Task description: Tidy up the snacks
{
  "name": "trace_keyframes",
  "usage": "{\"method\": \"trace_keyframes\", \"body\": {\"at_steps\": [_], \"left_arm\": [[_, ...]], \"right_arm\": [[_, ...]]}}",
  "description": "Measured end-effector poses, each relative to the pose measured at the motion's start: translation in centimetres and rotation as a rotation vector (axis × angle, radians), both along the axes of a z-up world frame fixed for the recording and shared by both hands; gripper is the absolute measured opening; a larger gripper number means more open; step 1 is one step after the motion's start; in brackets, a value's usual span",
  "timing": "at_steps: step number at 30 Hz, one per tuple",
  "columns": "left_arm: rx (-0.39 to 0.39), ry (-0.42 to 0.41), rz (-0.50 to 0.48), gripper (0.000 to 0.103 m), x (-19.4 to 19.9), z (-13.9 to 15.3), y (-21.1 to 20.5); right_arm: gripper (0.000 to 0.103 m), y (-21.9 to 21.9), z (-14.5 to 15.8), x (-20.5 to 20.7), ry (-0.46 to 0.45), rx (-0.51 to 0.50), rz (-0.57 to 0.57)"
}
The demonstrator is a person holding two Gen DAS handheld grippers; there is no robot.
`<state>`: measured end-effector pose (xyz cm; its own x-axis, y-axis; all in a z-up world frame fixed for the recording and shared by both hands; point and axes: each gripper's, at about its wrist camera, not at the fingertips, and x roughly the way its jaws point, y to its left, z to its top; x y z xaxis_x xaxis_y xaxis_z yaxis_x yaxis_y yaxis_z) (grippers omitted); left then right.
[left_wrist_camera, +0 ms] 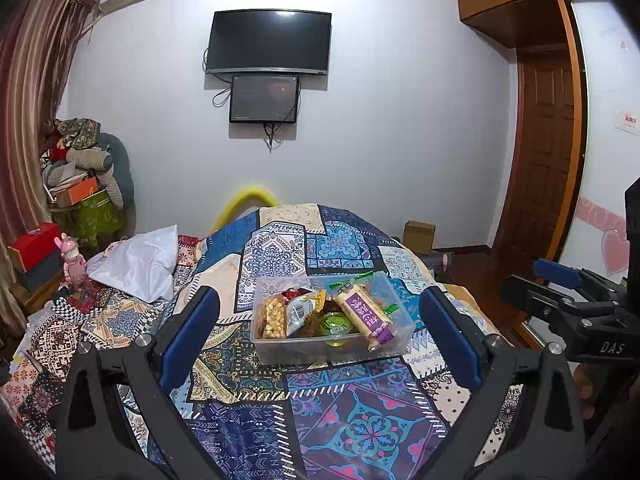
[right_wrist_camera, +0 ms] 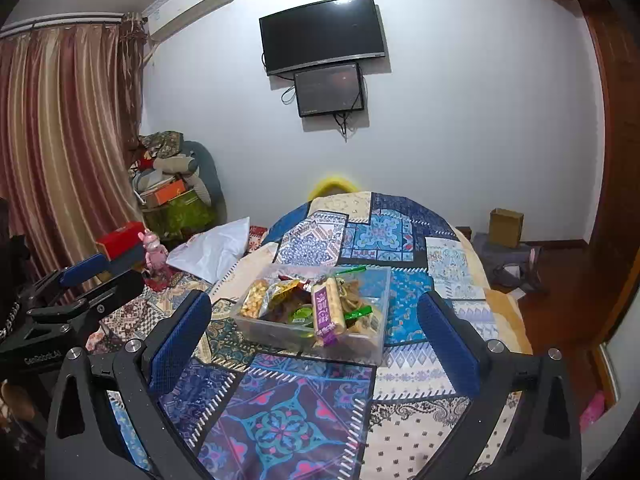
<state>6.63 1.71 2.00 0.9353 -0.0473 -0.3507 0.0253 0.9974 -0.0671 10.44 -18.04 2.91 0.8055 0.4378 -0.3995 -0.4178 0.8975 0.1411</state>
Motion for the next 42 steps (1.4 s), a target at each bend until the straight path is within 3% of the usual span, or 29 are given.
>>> {"method": "trace_keyframes", "body": {"at_steps": [42], "left_arm": [[-0.015,0.018,-0.026,0.102,0.05,-0.17,-0.29]], "right_arm": [[0.103,-0.14,0.07,-0.05,-0.009,-0.030,-0.059]]}}
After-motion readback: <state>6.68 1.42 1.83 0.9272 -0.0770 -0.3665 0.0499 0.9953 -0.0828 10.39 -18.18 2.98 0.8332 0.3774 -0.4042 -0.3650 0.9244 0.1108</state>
